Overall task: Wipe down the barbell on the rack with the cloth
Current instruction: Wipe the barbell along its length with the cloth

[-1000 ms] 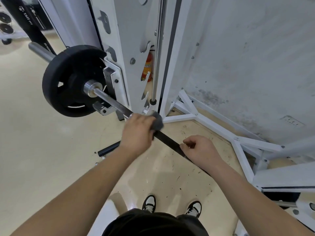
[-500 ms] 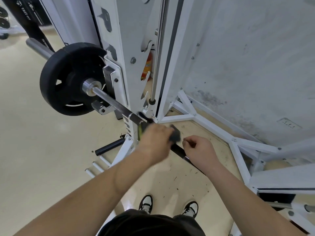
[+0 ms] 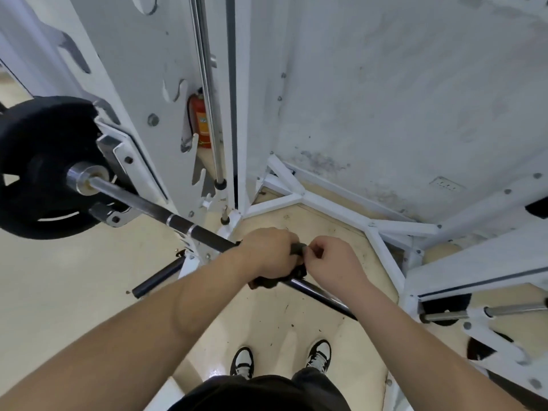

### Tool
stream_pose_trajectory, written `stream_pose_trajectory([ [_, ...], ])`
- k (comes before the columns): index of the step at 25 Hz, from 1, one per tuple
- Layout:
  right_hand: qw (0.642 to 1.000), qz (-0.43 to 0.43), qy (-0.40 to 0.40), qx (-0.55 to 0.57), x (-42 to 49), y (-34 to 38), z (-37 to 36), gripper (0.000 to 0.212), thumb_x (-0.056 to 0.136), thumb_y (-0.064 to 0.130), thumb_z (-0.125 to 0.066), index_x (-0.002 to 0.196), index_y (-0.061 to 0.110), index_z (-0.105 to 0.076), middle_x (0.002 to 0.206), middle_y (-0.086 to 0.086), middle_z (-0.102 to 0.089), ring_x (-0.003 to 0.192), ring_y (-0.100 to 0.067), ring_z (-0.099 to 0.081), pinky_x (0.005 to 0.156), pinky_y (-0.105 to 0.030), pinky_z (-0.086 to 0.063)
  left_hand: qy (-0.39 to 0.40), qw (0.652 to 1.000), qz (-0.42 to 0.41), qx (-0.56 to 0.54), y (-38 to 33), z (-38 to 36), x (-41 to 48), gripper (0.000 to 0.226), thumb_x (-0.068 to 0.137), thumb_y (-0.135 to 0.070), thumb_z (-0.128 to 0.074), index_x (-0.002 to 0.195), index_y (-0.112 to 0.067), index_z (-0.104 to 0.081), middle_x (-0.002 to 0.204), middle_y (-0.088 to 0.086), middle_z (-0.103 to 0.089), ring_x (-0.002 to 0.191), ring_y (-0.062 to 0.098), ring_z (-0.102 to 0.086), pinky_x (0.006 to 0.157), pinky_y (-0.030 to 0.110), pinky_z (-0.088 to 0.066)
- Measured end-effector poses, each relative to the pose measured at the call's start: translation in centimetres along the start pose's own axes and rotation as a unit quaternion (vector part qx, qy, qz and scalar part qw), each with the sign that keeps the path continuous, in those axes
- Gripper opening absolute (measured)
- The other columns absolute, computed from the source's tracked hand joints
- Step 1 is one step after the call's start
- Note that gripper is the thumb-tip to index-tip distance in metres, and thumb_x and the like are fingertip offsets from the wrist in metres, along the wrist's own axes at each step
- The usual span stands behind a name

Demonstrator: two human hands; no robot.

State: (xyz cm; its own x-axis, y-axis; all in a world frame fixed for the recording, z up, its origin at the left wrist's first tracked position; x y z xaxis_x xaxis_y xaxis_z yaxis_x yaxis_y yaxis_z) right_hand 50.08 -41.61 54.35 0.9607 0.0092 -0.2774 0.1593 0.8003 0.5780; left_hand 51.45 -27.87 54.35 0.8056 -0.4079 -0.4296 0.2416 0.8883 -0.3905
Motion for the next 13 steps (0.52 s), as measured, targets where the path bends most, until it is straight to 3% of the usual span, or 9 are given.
stream_pose_trajectory([
  [3,1.0,-0.002,0.003,0.025,0.0,-0.4,0.7,0.018,0.096,0.027,-0.061,0.083,0.024,-0.074,0.078,0.011,-0.071,0.077,-0.009,-0.065,0.068,-0.025,-0.051,0.04,0.995,0.083,0.029,4.9,3.0,1.2,0.033,0.102,-0.038,-0.052,0.12,-0.015,-0.067,0.112,0.006,-0.068,0.104,0.029,-0.064,0.089,0.037,-0.052],
  [6,0.999,0.001,0.013,0.051,-0.4,0.5,-0.2,0.018,0.097,0.025,-0.061,0.086,0.024,-0.076,0.082,0.013,-0.073,0.08,-0.006,-0.066,0.072,-0.022,-0.053,0.037,0.976,0.193,0.098,9.1,4.7,1.5,0.035,0.1,-0.032,-0.047,0.116,-0.008,-0.066,0.103,0.008,-0.066,0.095,0.029,-0.062,0.081,0.037,-0.05],
  [8,0.999,0.007,0.016,0.043,-0.4,1.2,-1.0,0.017,0.095,0.025,-0.062,0.086,0.024,-0.076,0.083,0.014,-0.073,0.081,-0.007,-0.066,0.074,-0.027,-0.055,0.003,0.985,0.164,0.05,7.0,2.9,0.9,0.032,0.095,-0.037,-0.049,0.109,-0.014,-0.066,0.096,0.005,-0.068,0.09,0.028,-0.064,0.078,0.036,-0.053],
  [11,1.0,0.003,0.003,0.016,-0.1,2.0,-1.5,0.014,0.093,0.027,-0.062,0.082,0.026,-0.071,0.079,0.011,-0.07,0.078,-0.014,-0.065,0.072,-0.036,-0.057,-0.094,0.994,0.041,-0.028,3.0,0.4,-1.9,0.025,0.097,-0.043,-0.051,0.113,-0.026,-0.059,0.101,-0.003,-0.069,0.096,0.024,-0.065,0.08,0.038,-0.054],
  [13,1.0,0.009,0.003,0.005,-0.2,2.7,-1.8,0.013,0.092,0.027,-0.061,0.086,0.028,-0.072,0.083,0.013,-0.071,0.08,-0.01,-0.066,0.074,-0.036,-0.058,-0.172,0.981,0.055,-0.073,5.7,1.5,-4.0,0.023,0.098,-0.04,-0.054,0.119,-0.033,-0.059,0.106,-0.011,-0.065,0.096,0.016,-0.06,0.081,0.037,-0.053],
])
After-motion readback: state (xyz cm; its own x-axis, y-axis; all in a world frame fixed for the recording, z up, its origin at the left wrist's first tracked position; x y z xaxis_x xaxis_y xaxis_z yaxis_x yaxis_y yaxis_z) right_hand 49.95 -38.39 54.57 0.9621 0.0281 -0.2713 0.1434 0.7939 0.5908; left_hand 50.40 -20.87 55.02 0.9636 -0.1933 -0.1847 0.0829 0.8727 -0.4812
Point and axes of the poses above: each hand's wrist, its own x-axis towards the middle knuckle, its own z-axis out of the back of the hand, y = z × x, the point moved 6 cm from there along x, towards the middle knuckle
